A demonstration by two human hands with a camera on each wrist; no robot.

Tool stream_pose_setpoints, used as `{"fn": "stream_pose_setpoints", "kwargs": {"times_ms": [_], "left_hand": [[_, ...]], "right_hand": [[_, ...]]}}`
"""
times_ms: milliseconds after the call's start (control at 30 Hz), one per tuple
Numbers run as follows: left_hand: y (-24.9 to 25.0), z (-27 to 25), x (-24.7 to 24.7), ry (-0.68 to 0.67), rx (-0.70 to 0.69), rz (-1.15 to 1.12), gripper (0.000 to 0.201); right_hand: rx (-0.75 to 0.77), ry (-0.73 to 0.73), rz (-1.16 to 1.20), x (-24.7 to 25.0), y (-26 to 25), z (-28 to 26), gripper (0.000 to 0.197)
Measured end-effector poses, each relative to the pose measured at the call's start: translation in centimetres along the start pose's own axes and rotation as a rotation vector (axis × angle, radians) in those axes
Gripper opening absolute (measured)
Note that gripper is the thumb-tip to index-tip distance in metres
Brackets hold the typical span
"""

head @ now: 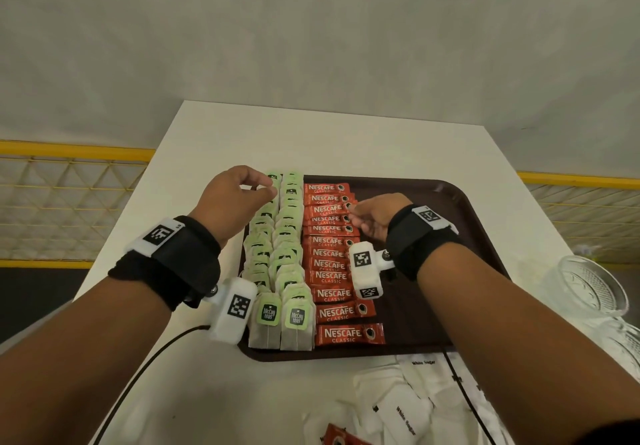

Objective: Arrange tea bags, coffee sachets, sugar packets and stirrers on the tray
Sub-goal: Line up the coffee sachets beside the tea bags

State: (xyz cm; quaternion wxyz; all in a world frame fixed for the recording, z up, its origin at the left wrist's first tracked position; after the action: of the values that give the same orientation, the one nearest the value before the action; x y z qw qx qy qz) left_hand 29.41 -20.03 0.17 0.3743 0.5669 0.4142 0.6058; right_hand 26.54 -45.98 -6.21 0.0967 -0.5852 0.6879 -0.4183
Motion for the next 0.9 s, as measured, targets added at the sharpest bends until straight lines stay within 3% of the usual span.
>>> {"fn": "stream_pose_setpoints", "kwargs": {"times_ms": [133, 267, 500, 633, 767, 900], "left_hand": [[0.0, -0.8, 0.0, -0.026, -0.022, 0.036, 0.006], [0.5, -2.7, -0.1, -0.112, -0.075, 0.1, 0.006], [1.7, -10.2, 0.5, -0.308, -0.149, 0.216, 0.013], [1.1, -16.6, 1.2, -0.453, -0.185, 0.275, 0.013], [-0.7, -22.2, 1.3, -0.623, -0.243, 0.399, 0.012], [-2.7, -26.0, 1.3, -0.783, -0.285, 0.64, 0.027]], "right_hand": [[0.003, 0.044, -0.149, -0.1, 0.3, 0.7, 0.019], [0.111, 0.091, -0.249, 0.9, -0.4, -0.3, 0.029], [0.575, 0.024, -0.396, 2.7, -0.3, -9.9, 0.027], [0.801, -0.087, -0.629, 2.2, 3.8, -16.9, 0.023], [0.841, -0.254, -0.936, 1.0, 10.4, -21.2, 0.018], [0.855, -0.275, -1.169, 0.2, 14.6, -23.0, 0.02]]}}
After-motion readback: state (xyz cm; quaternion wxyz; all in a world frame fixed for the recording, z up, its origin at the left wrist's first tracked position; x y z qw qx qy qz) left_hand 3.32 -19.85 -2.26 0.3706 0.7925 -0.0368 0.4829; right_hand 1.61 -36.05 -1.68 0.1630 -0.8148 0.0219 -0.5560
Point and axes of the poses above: each hand's wrist, its own z-axis towards the middle knuckle, its own x-axis out of the back of the hand, y = z × x, the point moved 7 cm from there along z, towards the middle knuckle, and after that the axes turned 11 degrees about y, right-handed, at the moved point
